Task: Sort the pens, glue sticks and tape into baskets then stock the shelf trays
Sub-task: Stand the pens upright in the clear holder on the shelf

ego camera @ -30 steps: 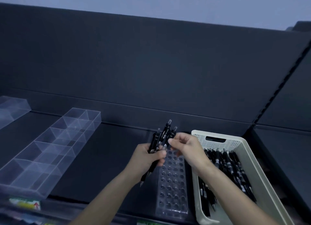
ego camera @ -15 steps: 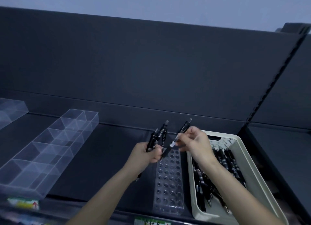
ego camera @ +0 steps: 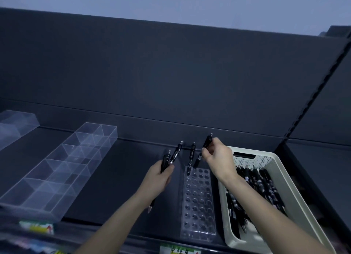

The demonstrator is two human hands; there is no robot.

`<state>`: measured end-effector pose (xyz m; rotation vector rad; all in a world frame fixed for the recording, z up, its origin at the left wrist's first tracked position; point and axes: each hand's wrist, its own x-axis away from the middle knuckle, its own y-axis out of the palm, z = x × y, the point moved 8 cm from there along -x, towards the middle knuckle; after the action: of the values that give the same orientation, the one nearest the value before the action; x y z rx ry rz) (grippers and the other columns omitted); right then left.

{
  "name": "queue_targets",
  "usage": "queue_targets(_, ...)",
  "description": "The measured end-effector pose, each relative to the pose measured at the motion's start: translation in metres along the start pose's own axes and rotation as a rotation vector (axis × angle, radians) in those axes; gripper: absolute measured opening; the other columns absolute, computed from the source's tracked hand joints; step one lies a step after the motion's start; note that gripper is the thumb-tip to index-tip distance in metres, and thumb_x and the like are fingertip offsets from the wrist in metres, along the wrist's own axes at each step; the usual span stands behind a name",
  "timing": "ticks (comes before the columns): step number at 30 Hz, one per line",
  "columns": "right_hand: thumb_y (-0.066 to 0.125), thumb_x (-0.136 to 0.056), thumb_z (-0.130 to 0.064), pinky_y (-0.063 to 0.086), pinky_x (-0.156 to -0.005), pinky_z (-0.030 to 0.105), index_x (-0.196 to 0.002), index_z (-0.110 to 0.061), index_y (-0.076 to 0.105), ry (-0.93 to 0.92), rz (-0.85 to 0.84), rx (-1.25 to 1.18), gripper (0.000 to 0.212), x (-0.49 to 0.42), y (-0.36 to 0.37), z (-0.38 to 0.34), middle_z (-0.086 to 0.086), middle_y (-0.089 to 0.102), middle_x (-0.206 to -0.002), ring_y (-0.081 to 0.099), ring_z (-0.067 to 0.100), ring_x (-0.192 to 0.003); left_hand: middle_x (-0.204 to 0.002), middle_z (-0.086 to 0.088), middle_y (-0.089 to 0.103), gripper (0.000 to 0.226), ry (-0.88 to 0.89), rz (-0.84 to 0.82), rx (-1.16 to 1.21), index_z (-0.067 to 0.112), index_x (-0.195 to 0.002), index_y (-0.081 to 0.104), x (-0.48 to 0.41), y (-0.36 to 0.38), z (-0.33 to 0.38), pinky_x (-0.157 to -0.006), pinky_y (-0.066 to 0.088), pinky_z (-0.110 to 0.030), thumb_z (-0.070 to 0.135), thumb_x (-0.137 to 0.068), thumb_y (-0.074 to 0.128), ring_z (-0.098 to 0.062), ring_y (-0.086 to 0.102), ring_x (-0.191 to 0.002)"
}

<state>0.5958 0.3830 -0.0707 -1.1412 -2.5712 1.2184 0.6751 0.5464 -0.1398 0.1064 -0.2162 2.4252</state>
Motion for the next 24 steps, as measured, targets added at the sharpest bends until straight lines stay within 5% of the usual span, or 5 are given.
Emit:
queue_targets(7,0.054,-0.091,-0.014,0.041,-0.058,0.026,-0.096,-0.006,0.05,0.006,-0.084,0.135,0.011,0.003,0.023,0.007,0.007,0.059,-0.074,0.055,0.022,-0.064,-0.062,0.003,0.054,0.017,0.042,0.022,-0.014,0.018,-0.08,0.053,0.003,-0.007,-0.001,-0.052,0.04,-0.018,0.015,-0.096,0.049,-0.006,0.047,-0.049)
queue_targets(15,0.057,-0.088,-0.015,0.037,-0.064,0.023,-0.098,-0.007,0.048,0.099,-0.135,0.11,0.016,0.006,0.043,0.023,0.014,0.066,-0.092,0.053,0.02,-0.072,-0.063,0.001,0.055,0.015,0.034,0.028,0.008,0.016,-0.082,0.053,0.003,-0.01,-0.003,-0.051,0.04,-0.018,0.016,-0.096,0.049,-0.008,0.047,-0.048)
queue_targets(21,0.061,-0.087,-0.013,0.049,-0.079,0.028,-0.113,-0.007,0.047,0.091,-0.15,0.081,0.03,0.011,0.039,0.02,0.009,0.067,-0.105,0.063,0.024,-0.089,-0.064,0.002,0.056,0.014,0.045,0.014,0.008,0.015,-0.083,0.055,0.004,-0.006,0.001,-0.051,0.041,-0.015,0.017,-0.095,0.049,-0.006,0.048,-0.049)
queue_targets(24,0.062,-0.086,-0.011,0.05,-0.074,0.026,-0.117,-0.009,0.048,0.079,-0.118,0.02,0.034,0.012,0.021,0.015,0.007,0.066,-0.1,0.064,0.02,-0.08,-0.064,0.003,0.059,0.014,0.071,-0.013,0.02,0.017,-0.083,0.056,0.005,-0.002,0.009,-0.051,0.041,-0.015,0.017,-0.095,0.05,-0.006,0.05,-0.05)
